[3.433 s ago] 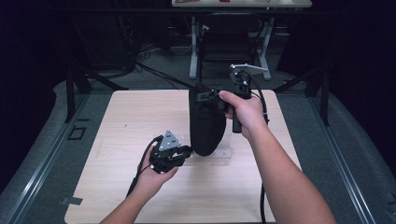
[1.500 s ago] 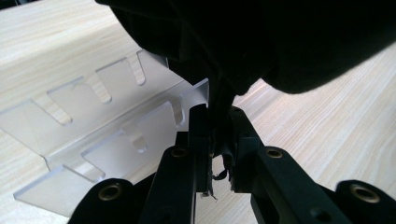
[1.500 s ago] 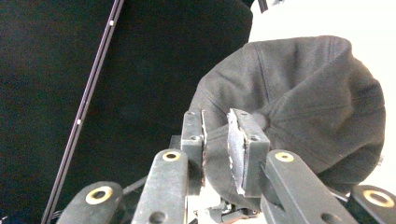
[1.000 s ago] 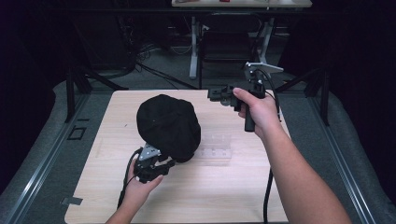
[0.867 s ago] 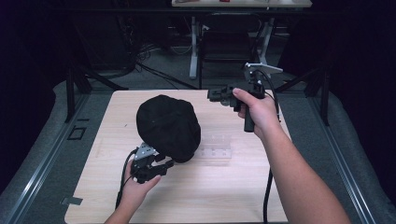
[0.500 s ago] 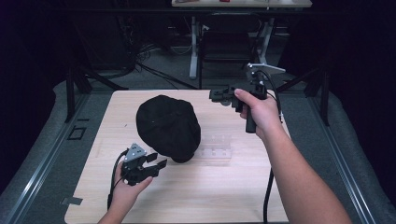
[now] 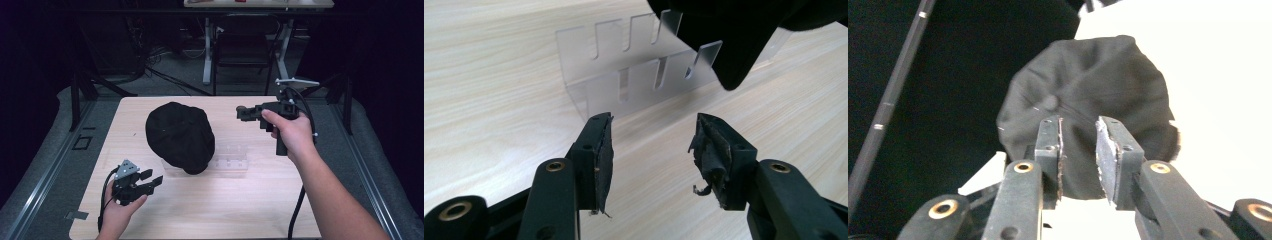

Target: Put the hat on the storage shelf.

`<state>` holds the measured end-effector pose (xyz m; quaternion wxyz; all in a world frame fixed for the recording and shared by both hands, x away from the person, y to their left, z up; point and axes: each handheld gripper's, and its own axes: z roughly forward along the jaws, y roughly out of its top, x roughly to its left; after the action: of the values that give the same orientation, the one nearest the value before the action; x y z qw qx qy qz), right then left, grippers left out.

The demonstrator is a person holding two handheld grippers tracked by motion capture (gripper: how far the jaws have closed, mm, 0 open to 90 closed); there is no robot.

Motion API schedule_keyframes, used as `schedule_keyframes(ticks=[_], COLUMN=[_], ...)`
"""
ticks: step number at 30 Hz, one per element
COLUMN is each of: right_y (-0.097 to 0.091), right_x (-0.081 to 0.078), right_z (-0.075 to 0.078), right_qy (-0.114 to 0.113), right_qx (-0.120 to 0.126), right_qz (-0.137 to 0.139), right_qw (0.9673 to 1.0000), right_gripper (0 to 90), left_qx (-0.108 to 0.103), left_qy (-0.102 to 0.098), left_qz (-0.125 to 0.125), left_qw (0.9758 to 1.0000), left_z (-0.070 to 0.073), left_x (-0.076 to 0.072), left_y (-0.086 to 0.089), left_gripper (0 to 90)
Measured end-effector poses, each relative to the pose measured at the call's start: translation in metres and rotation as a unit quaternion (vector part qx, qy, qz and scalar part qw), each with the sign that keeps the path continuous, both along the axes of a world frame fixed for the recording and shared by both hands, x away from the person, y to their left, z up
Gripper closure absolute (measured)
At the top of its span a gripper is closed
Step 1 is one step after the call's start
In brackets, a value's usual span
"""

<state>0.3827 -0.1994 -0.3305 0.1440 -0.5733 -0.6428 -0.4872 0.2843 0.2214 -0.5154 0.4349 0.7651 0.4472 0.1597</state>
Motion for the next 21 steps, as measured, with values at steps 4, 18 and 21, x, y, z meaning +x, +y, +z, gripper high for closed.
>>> schedule_keyframes(ticks=[4,18,21], right_y=[-0.01,-0.035,-0.037], right_x=[-0.011,-0.047,-0.056], right_z=[-0.011,-0.061,-0.073], right_qy=[-0.006,-0.048,-0.061], right_qx=[-0.017,-0.071,-0.077], right_qz=[-0.01,-0.025,-0.023], right_qw=[0.9998,0.996,0.9949], right_gripper=[70.0,66.2,64.1], left_qx=[-0.01,0.0,-0.005], left_qy=[-0.005,0.001,0.001], left_qz=[0.014,0.013,0.016], left_qw=[0.9998,0.9999,0.9999], left_z=[-0.006,-0.029,-0.033], left_x=[-0.005,-0.011,-0.011], left_y=[0.006,0.016,0.014], left_gripper=[50.1,50.1,50.0])
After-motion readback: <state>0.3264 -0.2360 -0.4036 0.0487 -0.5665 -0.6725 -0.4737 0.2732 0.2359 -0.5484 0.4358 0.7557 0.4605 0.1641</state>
